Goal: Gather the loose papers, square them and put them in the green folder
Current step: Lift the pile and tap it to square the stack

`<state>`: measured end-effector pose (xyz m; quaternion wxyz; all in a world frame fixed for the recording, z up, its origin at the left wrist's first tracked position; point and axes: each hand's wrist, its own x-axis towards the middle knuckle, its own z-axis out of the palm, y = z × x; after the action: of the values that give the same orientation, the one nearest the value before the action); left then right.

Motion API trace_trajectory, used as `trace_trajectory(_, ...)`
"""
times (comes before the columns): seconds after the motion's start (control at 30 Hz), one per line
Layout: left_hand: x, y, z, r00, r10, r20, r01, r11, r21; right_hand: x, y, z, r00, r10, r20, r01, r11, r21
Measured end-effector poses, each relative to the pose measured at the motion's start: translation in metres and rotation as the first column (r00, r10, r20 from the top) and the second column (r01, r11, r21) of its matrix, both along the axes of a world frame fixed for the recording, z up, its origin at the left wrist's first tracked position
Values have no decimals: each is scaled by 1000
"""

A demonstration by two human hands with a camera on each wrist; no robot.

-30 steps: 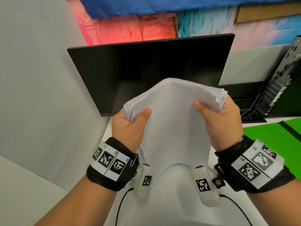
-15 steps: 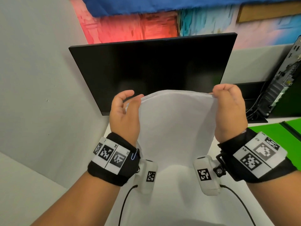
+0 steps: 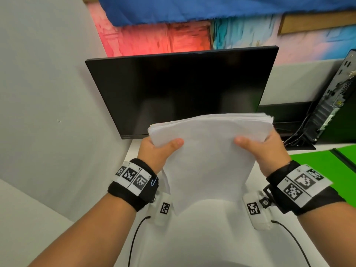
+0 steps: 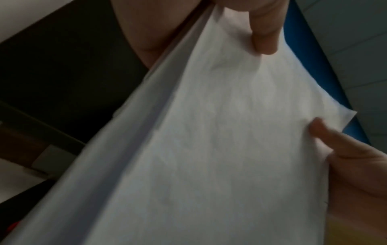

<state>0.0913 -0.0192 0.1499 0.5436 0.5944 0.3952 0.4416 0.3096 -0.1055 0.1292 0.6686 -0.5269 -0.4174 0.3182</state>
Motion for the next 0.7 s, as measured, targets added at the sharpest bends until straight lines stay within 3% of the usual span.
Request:
trace_trajectory(0.1,3,-7,0,999,39,6,-39,999,24,-11,-2,-2,998,-36,-50,36,999,-1)
trace_trajectory(0.23,0,-21,8,988,102,115,-113,989,91,-19,-6,14,997,-58,-47,64,989,131)
trace_trajectory(0.33,0,-29,4,990,128,65,-134,985,108,-25,-8,9,997,-57,-44,62,990,126)
trace_trajectory(0.5,4,-32,-2,983,185,-5,-184,981,61,-35,-6,0,976,-214,47,209,975,81)
trace_trajectory(0.6,0,-32,3,979,202,33,-205,966,157,-33,-10,10,971,-237,13,232,960,158)
trace_trajectory(0.7,-2,-28,-2,985,172,16,-172,975,143,-29,-9,3,983,-177,-49,182,977,112)
